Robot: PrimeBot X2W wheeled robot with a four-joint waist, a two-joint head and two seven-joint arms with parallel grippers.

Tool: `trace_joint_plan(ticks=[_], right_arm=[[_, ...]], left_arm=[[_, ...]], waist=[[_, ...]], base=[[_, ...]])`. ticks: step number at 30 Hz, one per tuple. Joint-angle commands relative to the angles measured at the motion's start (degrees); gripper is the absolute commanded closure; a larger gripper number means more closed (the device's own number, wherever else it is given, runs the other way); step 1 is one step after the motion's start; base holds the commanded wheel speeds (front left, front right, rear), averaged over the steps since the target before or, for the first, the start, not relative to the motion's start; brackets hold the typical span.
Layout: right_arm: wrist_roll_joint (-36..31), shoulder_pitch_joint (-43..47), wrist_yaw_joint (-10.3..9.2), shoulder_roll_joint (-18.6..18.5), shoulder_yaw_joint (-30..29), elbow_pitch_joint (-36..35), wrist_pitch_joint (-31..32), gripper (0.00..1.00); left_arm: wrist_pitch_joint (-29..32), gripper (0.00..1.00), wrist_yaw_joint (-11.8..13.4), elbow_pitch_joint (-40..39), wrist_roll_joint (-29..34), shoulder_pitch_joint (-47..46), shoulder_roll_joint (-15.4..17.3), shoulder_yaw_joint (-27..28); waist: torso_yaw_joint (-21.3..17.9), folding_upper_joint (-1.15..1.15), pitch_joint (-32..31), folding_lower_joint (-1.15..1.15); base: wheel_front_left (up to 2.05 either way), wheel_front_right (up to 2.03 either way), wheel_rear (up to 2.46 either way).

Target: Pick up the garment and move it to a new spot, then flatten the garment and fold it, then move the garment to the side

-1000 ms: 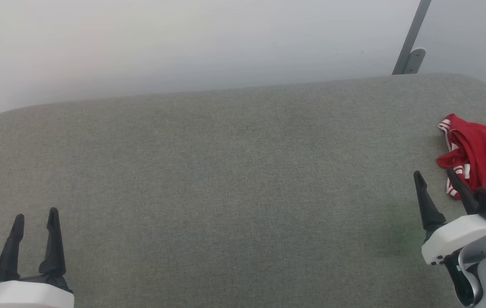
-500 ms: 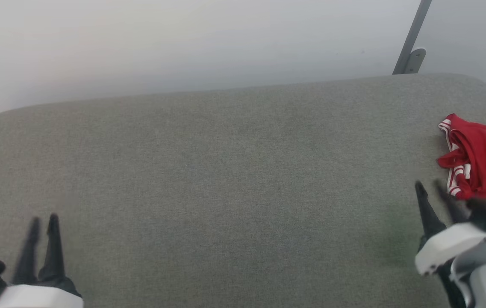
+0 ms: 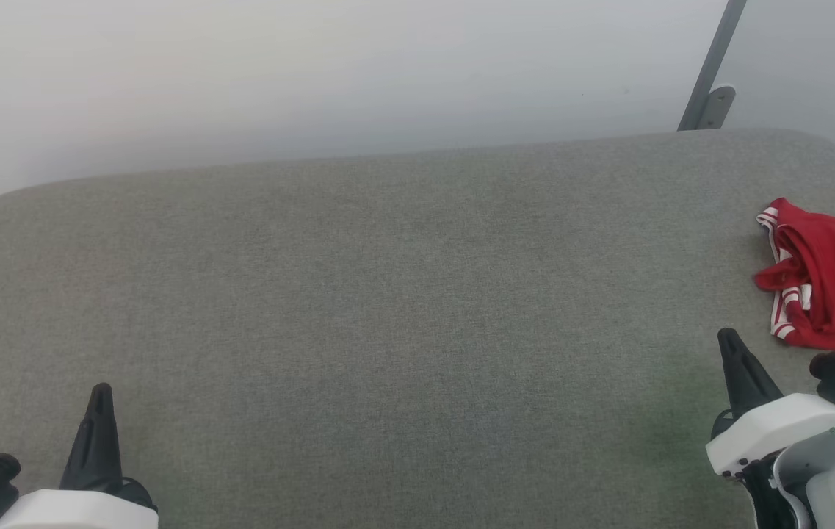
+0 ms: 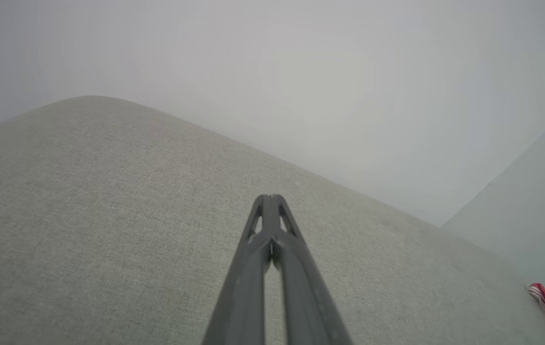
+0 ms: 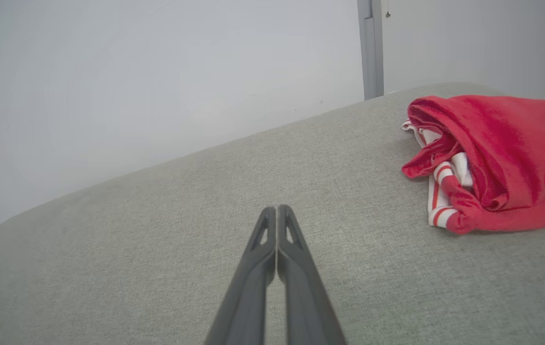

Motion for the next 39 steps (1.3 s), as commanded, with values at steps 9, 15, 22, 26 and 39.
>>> trace_joint_plan(ticks=[9,15,22,26,39], right_arm=[[9.3,0.0,0.00,1.0,-1.1,-2.5,2.0,1.00],[14.1,0.4,0.00,1.7,-1.6,-3.3,3.1,1.00],[19.4,0.7,0.00,2.4,-2.1,-4.1,4.3,1.00],[22.2,0.9,0.00,2.9,-2.4,-4.5,5.0,1.00],[30.6,1.6,0.00,4.1,-3.4,-5.8,7.0,1.00]], left_arm=[[2.6,1.00,0.0,-0.3,-8.4,-2.4,-0.5,-0.4],[3.9,1.00,0.0,0.0,-12.8,-3.0,-1.1,-0.7],[5.5,1.00,0.0,0.3,-17.6,-3.6,-1.8,-1.1],[6.3,1.00,0.0,0.4,-20.1,-4.0,-2.2,-1.2],[8.7,1.00,0.0,0.9,-27.8,-5.0,-3.3,-1.7]], waist=[[0.3,0.00,-0.1,0.00],[0.4,0.00,-0.2,0.00],[0.6,0.00,-0.3,0.00],[0.7,0.00,-0.4,0.00],[1.1,0.00,-0.5,0.00]], base=[[0.00,0.00,0.00],[0.00,0.00,0.00],[0.00,0.00,0.00],[0.00,0.00,0.00],[0.00,0.00,0.00]])
